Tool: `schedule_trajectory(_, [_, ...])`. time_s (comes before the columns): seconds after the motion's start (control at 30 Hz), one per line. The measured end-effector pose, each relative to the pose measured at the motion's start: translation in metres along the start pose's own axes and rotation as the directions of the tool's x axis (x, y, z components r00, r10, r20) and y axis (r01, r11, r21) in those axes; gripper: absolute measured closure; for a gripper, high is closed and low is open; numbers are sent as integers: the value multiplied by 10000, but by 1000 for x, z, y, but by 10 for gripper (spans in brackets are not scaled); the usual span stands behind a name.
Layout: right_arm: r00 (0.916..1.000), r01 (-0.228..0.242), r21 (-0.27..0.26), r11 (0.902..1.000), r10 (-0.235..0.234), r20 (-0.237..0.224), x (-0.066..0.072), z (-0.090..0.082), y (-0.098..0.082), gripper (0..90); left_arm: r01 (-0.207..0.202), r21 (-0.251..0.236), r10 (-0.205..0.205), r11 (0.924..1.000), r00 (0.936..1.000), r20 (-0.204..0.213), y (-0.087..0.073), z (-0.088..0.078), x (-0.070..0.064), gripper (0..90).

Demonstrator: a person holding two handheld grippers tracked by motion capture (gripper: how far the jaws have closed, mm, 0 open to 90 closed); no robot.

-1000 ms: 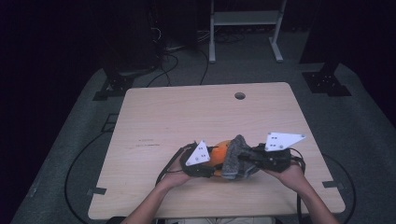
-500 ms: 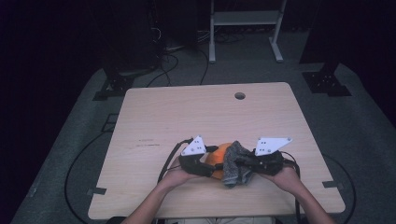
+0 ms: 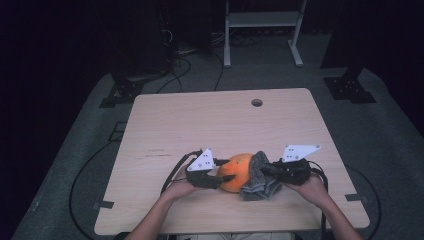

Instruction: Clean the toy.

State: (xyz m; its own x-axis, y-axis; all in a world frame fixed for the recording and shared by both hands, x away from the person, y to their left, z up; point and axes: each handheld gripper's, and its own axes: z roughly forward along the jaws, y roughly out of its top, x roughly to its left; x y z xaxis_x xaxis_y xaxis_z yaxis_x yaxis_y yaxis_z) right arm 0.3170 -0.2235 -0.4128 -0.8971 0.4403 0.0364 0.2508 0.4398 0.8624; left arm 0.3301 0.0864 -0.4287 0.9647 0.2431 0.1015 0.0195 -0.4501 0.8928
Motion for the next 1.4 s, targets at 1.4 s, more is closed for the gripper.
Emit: schedule_trajectory(1.4, [9962,-779,-20,9970,778,-395,-6,2,-18,814,1337,-62,-1332,9910,9898,497,-9,-9,11,435])
